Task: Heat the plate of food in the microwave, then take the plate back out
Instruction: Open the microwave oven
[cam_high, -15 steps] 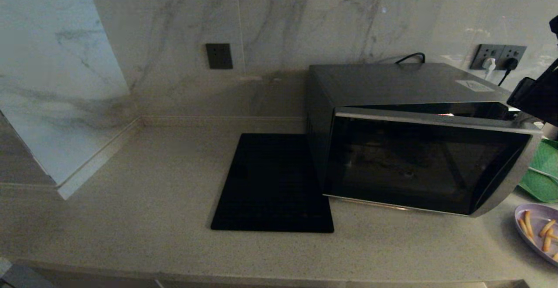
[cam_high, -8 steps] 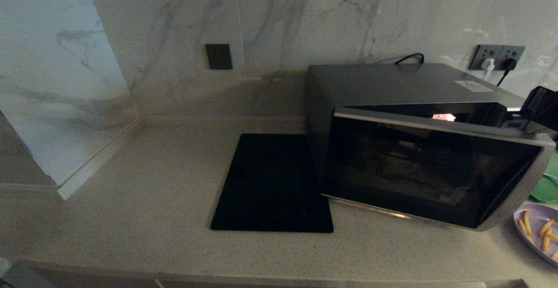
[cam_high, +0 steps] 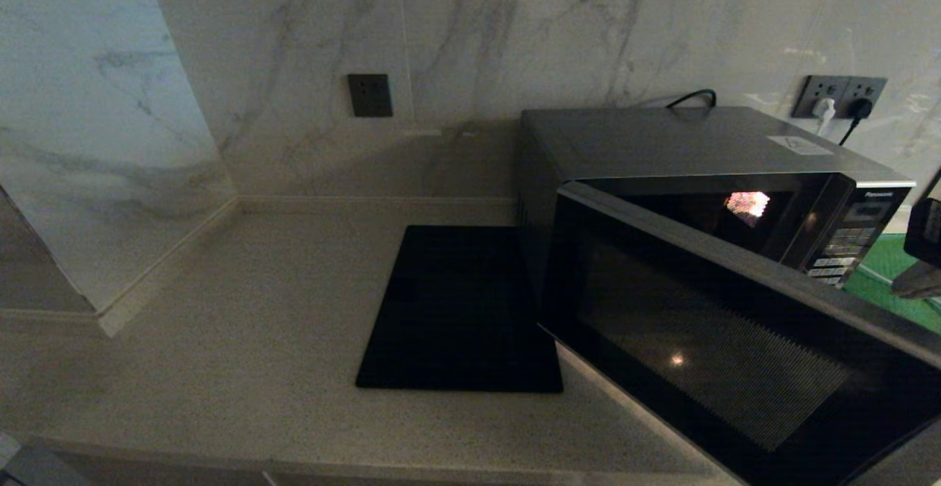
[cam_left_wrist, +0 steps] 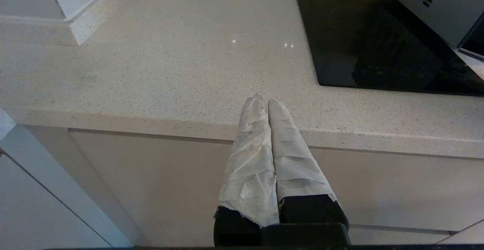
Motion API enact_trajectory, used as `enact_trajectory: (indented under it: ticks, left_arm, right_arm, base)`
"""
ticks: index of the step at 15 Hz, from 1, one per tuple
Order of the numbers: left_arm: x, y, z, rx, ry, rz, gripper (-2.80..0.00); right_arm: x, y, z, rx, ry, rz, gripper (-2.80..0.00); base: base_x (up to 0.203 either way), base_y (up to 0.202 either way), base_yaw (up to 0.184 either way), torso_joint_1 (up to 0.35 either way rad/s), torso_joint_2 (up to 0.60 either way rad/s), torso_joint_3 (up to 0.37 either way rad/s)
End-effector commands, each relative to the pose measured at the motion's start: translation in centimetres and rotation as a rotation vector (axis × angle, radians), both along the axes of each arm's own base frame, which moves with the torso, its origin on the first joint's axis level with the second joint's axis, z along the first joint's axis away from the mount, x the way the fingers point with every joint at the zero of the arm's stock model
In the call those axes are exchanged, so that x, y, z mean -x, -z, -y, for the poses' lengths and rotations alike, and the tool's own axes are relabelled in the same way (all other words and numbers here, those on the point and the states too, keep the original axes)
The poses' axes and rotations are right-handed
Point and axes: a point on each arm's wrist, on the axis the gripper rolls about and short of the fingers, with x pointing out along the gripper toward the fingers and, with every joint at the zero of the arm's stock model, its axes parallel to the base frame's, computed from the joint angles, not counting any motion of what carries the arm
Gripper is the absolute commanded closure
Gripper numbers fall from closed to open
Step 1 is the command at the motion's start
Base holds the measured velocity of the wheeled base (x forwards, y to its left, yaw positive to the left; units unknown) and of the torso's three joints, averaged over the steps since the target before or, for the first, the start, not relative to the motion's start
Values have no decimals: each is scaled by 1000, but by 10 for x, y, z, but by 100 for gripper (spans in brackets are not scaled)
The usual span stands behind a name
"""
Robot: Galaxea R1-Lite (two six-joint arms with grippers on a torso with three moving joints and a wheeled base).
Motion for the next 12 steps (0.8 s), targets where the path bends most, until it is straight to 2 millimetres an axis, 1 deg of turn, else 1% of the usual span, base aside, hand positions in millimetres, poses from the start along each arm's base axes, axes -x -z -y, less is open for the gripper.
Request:
enact_trajectory:
  ticks: [1, 3, 6, 12]
  left_arm:
    - [0, 0, 0, 1, 0, 0, 0]
    - [0, 0, 0, 1, 0, 0, 0]
    - [0, 0, 0, 1, 0, 0, 0]
    - [0, 0, 0, 1, 0, 0, 0]
  right_arm:
    - [11, 1, -6, -3, -26, -20, 0]
    - [18, 1, -14, -3, -60, -18, 0]
    - [34, -7, -25, -3, -124, 2, 0]
    - [48, -12, -30, -7, -154, 17, 0]
  base:
    - [0, 0, 0, 0, 0, 0]
    - [0, 0, 0, 0, 0, 0]
    - [0, 0, 0, 0, 0, 0]
    - [0, 0, 0, 0, 0, 0]
